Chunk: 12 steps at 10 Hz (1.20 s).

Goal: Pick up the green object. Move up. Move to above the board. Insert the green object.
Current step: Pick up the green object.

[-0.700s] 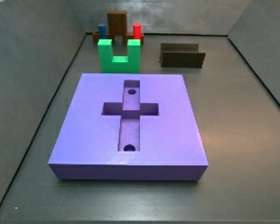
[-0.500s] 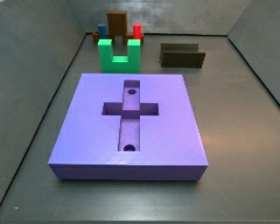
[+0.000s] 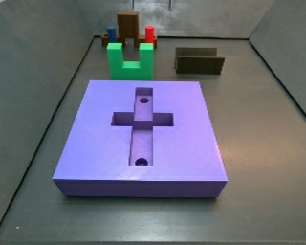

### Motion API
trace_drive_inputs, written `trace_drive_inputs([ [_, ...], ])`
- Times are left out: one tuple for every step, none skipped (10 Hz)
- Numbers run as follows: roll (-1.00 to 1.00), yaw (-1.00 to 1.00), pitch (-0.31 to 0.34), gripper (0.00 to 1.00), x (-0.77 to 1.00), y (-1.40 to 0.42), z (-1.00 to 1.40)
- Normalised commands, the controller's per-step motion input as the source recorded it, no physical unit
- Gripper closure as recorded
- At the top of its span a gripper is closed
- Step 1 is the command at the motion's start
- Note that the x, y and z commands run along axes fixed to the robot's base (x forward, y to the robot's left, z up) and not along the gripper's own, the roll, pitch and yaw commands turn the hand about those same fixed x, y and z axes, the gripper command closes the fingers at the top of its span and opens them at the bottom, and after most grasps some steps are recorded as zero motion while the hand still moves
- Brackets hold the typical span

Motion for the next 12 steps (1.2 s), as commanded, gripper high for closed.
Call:
trace_drive_inputs([
  [0.0, 0.0, -0.01, 0.0, 0.08, -0.86, -0.33],
  [0.0, 0.0, -0.009, 0.0, 0.05, -0.71, -0.33],
  [-0.09, -0.04, -0.023, 0.0, 0.03, -0.36, -0.32],
  [-0.14, -0.03, -0.013, 0.0, 0.0, -0.07, -0.3],
  [-0.12, 0.0, 0.0, 0.0, 0.0, 0.0, -0.23],
  [-0.15, 0.0, -0.001, 0.0, 0.0, -0.1, -0.34],
  [-0.15, 0.0, -0.007, 0.0, 0.0, -0.27, -0.36],
  [-0.12, 0.0, 0.0, 0.0, 0.0, -0.14, -0.31],
  [-0.09, 0.0, 0.0, 0.0, 0.0, -0.04, -0.27],
  [-0.09, 0.0, 0.0, 0.0, 0.0, -0.06, -0.3],
  [-0.08, 0.0, 0.0, 0.0, 0.0, -0.02, -0.28],
  [-0.04, 0.0, 0.0, 0.0, -0.01, -0.07, -0.32],
])
